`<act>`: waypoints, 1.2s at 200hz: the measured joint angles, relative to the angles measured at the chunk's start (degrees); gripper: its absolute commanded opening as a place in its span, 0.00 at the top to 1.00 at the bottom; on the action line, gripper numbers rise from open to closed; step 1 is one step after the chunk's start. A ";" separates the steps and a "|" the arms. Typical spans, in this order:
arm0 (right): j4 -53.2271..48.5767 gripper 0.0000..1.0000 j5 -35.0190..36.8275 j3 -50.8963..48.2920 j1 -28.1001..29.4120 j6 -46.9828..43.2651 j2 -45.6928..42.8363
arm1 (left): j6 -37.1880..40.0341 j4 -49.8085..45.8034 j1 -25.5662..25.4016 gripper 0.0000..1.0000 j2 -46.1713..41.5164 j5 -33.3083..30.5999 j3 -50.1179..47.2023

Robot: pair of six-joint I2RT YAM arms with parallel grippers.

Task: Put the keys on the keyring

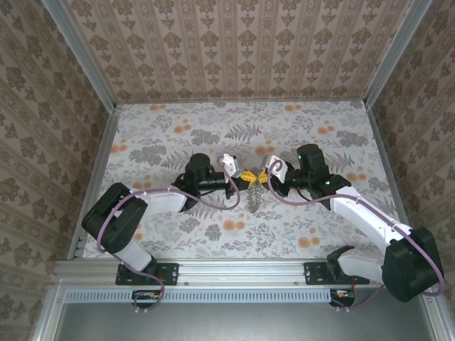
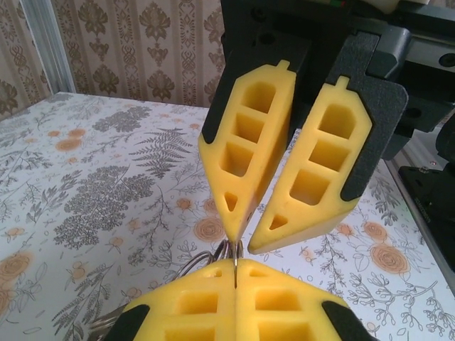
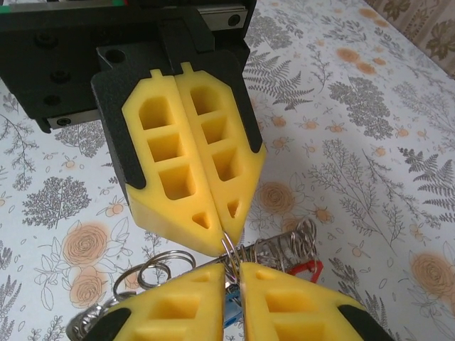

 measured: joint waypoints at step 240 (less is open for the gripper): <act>-2.69 1.00 -1.33 2.25 -0.33 -2.32 2.19 | 1.62 -3.17 0.00 0.91 -1.44 0.24 0.42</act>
